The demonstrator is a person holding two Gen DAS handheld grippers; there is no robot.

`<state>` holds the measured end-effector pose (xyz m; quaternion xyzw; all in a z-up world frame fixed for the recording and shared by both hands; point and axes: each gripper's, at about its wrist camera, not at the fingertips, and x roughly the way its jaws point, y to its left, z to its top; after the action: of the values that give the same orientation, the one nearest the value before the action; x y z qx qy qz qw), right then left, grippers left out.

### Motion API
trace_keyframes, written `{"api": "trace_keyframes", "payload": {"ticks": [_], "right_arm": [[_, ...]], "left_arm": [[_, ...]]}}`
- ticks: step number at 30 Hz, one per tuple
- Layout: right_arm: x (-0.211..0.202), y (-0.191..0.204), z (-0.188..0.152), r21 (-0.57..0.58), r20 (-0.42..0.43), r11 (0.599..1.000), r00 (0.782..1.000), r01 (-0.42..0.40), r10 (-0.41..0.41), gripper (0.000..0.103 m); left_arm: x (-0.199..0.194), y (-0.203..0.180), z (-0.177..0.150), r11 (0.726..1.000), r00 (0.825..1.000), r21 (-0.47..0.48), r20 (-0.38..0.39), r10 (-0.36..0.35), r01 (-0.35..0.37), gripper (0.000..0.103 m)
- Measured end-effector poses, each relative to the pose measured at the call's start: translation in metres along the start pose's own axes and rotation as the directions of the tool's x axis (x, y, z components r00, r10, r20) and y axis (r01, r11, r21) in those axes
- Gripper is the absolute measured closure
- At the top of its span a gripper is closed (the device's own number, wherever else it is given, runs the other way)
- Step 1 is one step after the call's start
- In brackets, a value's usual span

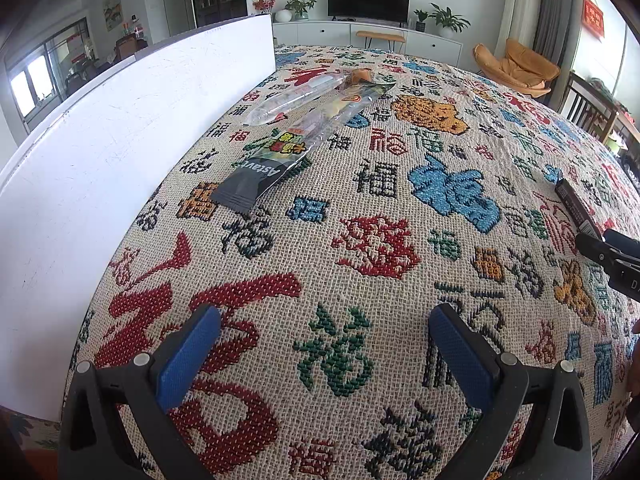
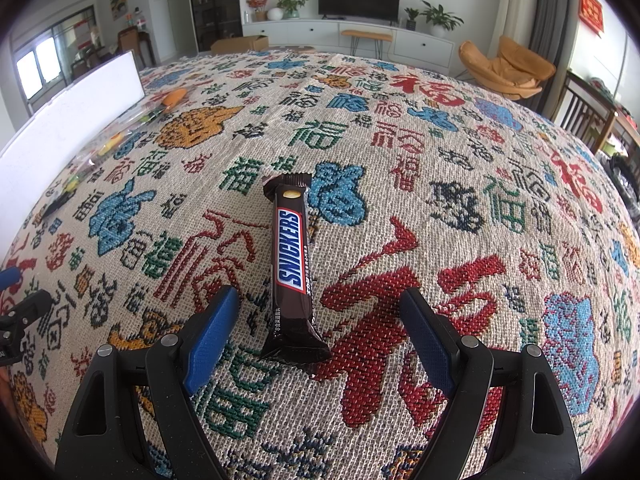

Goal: Organize snacks
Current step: 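Hold the Snickers bar in the right tool above the blanket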

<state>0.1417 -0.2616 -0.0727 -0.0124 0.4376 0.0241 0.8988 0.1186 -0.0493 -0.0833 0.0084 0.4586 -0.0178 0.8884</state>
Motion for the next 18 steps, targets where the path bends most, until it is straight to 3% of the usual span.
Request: {"api": "trace_keyframes", "payload": {"ticks": [12,18], "right_arm": [[0.000,0.000,0.000,0.000,0.000,1.000,1.000,0.000,0.000,0.018],[0.000,0.000,0.000,0.001,0.000,1.000,1.000,0.000,0.000,0.018]], "left_arm": [[-0.001,0.001,0.001,1.000,1.000,-0.008,-0.007,-0.009,0.009,0.000],[-0.016,0.023,0.013,0.985,0.991,-0.116,0.053,-0.122,0.128,0.000]]}}
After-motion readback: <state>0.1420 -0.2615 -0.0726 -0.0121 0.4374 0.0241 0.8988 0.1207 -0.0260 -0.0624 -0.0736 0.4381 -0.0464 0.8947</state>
